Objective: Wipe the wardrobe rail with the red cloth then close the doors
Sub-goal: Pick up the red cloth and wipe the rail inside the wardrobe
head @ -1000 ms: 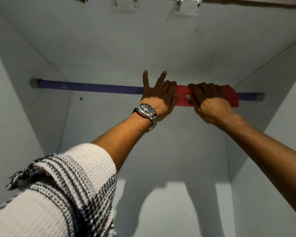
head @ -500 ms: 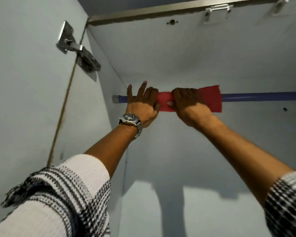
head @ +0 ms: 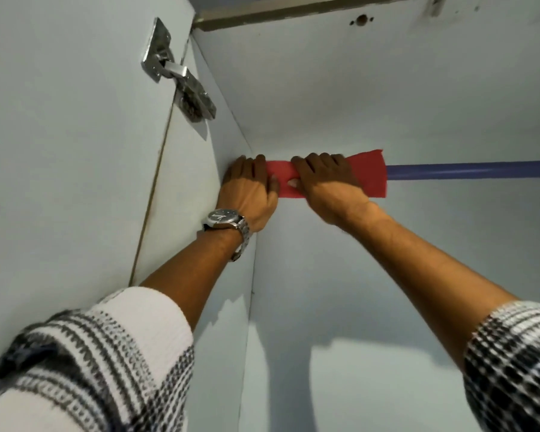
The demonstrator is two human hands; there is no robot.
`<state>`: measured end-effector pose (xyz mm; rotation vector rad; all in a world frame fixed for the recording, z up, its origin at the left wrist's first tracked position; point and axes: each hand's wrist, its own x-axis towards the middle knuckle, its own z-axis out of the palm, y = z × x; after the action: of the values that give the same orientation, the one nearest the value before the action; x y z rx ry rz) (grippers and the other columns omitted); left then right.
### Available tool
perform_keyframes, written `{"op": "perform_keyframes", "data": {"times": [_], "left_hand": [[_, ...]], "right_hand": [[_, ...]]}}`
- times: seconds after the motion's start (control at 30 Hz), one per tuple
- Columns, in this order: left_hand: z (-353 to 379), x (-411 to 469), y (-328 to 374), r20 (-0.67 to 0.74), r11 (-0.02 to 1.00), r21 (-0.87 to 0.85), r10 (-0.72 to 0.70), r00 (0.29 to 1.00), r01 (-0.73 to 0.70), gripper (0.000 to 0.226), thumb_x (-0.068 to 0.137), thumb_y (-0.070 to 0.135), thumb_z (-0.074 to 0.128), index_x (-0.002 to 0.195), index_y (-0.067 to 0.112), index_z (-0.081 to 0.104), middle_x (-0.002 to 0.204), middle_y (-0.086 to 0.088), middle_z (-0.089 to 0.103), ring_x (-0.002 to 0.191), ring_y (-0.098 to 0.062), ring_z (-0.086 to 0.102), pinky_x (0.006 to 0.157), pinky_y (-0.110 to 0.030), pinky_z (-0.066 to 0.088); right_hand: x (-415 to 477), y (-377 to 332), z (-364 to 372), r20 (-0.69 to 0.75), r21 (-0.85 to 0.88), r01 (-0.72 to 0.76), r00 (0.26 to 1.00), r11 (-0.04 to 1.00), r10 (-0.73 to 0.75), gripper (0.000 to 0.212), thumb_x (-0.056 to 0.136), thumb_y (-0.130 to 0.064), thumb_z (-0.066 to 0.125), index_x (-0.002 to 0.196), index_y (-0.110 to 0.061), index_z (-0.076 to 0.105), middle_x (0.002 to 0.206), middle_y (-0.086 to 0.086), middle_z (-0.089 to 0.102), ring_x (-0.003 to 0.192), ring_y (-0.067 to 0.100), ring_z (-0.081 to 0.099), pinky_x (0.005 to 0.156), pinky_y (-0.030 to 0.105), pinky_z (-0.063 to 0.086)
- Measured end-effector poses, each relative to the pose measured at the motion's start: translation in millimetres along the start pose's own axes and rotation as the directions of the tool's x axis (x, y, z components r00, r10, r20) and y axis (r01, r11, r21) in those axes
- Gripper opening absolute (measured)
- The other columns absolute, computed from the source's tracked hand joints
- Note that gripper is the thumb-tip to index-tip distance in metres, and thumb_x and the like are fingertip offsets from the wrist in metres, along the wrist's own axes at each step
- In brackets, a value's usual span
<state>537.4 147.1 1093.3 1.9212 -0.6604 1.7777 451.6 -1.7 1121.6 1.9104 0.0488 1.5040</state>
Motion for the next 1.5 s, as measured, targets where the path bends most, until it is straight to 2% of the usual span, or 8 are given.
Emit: {"op": "perform_keyframes", "data": {"times": [0.07, 0.13, 0.3, 0.63, 0.93, 1.17, 1.33, 1.5], "left_hand": [[-1.0, -2.3, 3.1, 0.011, 0.998, -0.053, -0.035, 0.999, 0.036, 0.058, 0.106, 0.041, 0.032, 0.148, 0.001, 0.033, 0.14, -0.023, 0.052, 0.136, -0.037, 0.043, 0.115, -0.046, 0.036], [0.5, -3.3, 5.8, 0.007, 0.998, -0.056, -0.04, 0.999, 0.041, 0.058, 0.106, 0.045, 0.029, 0.146, 0.003, 0.039, 0.143, -0.019, 0.053, 0.139, -0.034, 0.041, 0.117, -0.045, 0.033], [2.3, -12.5, 28.7, -0.008, 0.988, 0.076, 0.134, 0.991, -0.133, 0.055, 0.104, 0.047, 0.032, 0.139, 0.007, 0.047, 0.138, -0.014, 0.054, 0.131, -0.032, 0.047, 0.118, -0.045, 0.031], [16.7, -2.9, 169.8, -0.075, 0.969, -0.007, 0.245, 0.967, -0.247, 0.057, 0.102, 0.053, 0.037, 0.134, 0.008, 0.053, 0.13, -0.01, 0.06, 0.121, -0.029, 0.055, 0.114, -0.041, 0.036], [42.7, -2.5, 315.2, -0.158, 0.949, -0.047, 0.301, 0.94, -0.311, 0.07, 0.1, 0.058, 0.031, 0.144, 0.005, 0.042, 0.143, -0.014, 0.051, 0.137, -0.031, 0.043, 0.124, -0.046, 0.021], [50.6, 1.8, 405.5, -0.171, 0.958, -0.123, 0.239, 0.956, -0.261, 0.071, 0.1, 0.061, 0.023, 0.143, 0.006, 0.04, 0.139, -0.012, 0.05, 0.135, -0.031, 0.041, 0.124, -0.047, 0.016], [50.5, 3.1, 415.1, -0.152, 0.962, -0.006, 0.269, 0.951, -0.273, 0.072, 0.101, 0.06, 0.021, 0.144, 0.004, 0.037, 0.14, -0.017, 0.048, 0.137, -0.036, 0.039, 0.123, -0.056, 0.016], [47.8, 4.7, 395.3, -0.169, 0.945, 0.052, 0.327, 0.93, -0.322, 0.071, 0.102, 0.057, 0.023, 0.145, 0.003, 0.036, 0.142, -0.018, 0.048, 0.135, -0.037, 0.042, 0.122, -0.051, 0.022]], "right_hand": [[-7.6, 11.4, -1.3, 0.004, 0.014, -0.008, 1.0, 1.0, 0.008, 0.048, 0.107, -0.041, 0.031, 0.139, -0.007, 0.044, 0.126, 0.018, 0.06, 0.109, 0.036, 0.057, 0.099, 0.047, 0.04], [-20.6, 31.4, -0.3, -0.024, -0.018, -0.019, 1.0, 1.0, 0.019, 0.047, 0.107, -0.04, 0.029, 0.136, -0.007, 0.046, 0.121, 0.018, 0.061, 0.105, 0.037, 0.056, 0.097, 0.048, 0.04], [-53.6, 80.1, -2.0, -0.102, -0.049, -0.032, 0.994, 0.998, 0.027, 0.047, 0.106, -0.04, 0.03, 0.13, -0.006, 0.05, 0.113, 0.02, 0.063, 0.095, 0.039, 0.057, 0.09, 0.048, 0.04], [-125.5, 194.0, -20.6, -0.121, -0.078, -0.1, 0.989, 0.992, 0.09, 0.054, 0.099, -0.048, 0.028, 0.125, -0.007, 0.052, 0.109, 0.021, 0.064, 0.092, 0.04, 0.059, 0.087, 0.048, 0.041], [-205.1, 308.5, -35.9, -0.166, -0.1, -0.183, 0.972, 0.978, 0.165, 0.049, 0.101, -0.042, 0.034, 0.126, -0.005, 0.054, 0.109, 0.022, 0.062, 0.095, 0.039, 0.057, 0.09, 0.047, 0.039], [-245.0, 368.9, -44.3, -0.125, -0.133, -0.252, 0.964, 0.959, 0.236, 0.046, 0.102, -0.045, 0.036, 0.13, -0.014, 0.054, 0.115, 0.014, 0.063, 0.103, 0.034, 0.057, 0.097, 0.048, 0.036], [-248.7, 381.6, -54.2, -0.024, -0.137, -0.304, 0.952, 0.943, 0.304, 0.053, 0.098, -0.055, 0.026, 0.136, -0.023, 0.047, 0.128, 0.01, 0.061, 0.116, 0.036, 0.054, 0.103, 0.057, 0.032], [-241.8, 369.0, -57.4, -0.002, -0.163, -0.337, 0.94, 0.927, 0.341, 0.054, 0.097, -0.052, 0.025, 0.136, -0.021, 0.046, 0.127, 0.014, 0.061, 0.115, 0.037, 0.056, 0.104, 0.06, 0.033]]}}
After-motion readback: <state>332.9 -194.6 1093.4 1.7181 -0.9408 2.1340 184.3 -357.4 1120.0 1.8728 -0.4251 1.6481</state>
